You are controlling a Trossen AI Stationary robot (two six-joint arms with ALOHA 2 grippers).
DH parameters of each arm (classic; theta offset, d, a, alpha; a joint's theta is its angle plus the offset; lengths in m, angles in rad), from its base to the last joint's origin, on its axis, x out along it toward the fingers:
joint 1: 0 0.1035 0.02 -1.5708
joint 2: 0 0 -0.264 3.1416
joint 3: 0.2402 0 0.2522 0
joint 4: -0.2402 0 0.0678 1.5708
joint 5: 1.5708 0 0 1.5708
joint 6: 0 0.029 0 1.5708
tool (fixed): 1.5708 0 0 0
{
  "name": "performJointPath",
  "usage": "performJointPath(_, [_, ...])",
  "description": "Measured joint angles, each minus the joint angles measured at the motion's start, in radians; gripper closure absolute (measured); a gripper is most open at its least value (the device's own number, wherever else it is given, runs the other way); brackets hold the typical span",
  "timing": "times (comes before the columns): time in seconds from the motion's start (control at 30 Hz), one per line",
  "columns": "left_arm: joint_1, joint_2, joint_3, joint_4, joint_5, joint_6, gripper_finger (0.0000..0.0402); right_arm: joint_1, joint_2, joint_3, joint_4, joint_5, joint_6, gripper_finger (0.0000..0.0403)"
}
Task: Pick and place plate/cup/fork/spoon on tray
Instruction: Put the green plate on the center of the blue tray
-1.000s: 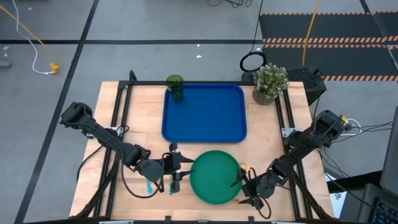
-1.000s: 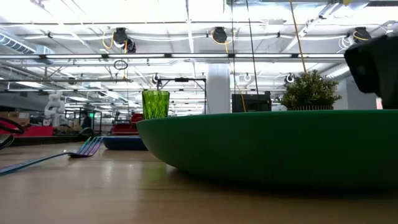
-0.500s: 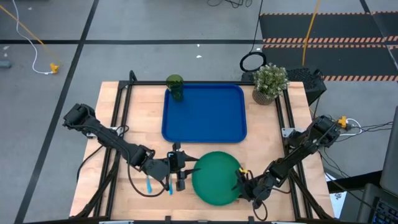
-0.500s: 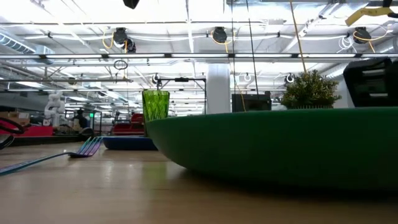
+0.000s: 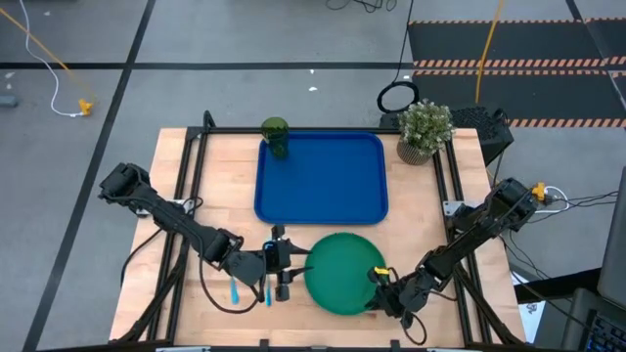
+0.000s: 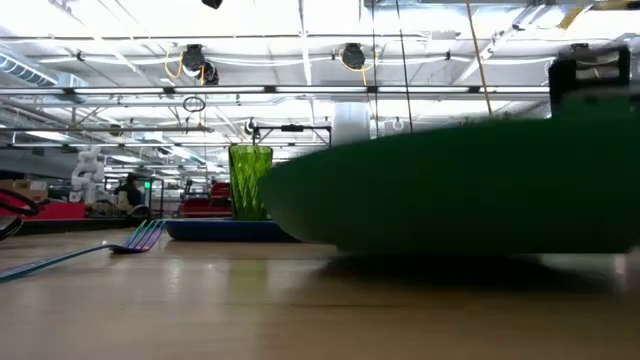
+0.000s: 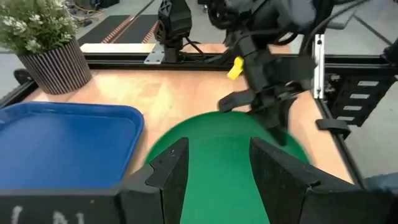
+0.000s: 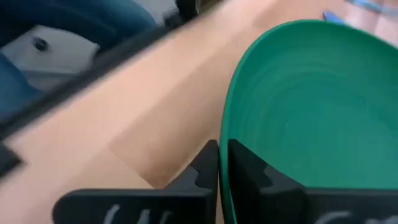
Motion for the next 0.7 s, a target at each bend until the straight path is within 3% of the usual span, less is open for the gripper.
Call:
performJointPath(0.37, [0.04,-0.001,0.0,-0.011,0.0,0.082,0.0229,-0.002,-0.172,0.049,-0.007,-0.032,-0.085,0.0401])
performJointPath(0.7, [0.054,-0.045,0.0,-0.078,-0.013,0.063,0.0229,-0.063,-0.188,0.164,-0.313,0.049,-0.225,0.0402])
